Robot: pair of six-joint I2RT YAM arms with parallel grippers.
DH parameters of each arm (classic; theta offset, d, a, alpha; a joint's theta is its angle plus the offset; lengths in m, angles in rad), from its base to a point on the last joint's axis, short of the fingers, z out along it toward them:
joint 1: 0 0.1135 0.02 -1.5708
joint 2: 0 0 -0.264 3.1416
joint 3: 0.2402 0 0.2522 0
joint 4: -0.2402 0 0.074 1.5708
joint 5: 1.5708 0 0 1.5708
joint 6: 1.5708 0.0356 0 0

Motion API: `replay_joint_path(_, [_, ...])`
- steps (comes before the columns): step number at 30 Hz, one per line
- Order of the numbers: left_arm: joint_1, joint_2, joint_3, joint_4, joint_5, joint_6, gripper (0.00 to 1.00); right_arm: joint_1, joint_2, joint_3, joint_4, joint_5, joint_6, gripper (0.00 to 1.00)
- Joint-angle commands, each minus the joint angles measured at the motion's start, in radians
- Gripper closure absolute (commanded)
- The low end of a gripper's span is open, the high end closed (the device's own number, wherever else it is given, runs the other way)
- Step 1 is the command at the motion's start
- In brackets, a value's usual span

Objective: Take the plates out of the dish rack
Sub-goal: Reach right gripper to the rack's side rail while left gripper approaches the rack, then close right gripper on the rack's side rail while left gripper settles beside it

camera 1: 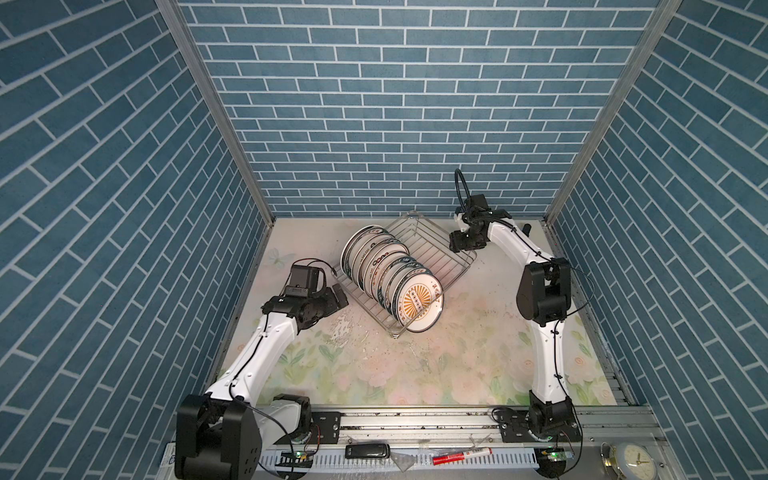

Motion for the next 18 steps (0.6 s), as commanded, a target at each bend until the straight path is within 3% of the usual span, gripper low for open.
replay_joint_path(1, [0.014, 0.027, 0.01, 0.034, 0.029, -0.005, 0.03, 0.015, 0.001, 0.001, -0.02, -0.015, 0.004, 0.38])
replay_joint_path(18, [0.046, 0.14, 0.034, 0.061, 0.012, 0.023, 0.09, 0.032, -0.042, -0.089, 0.03, -0.038, 0.036, 0.54])
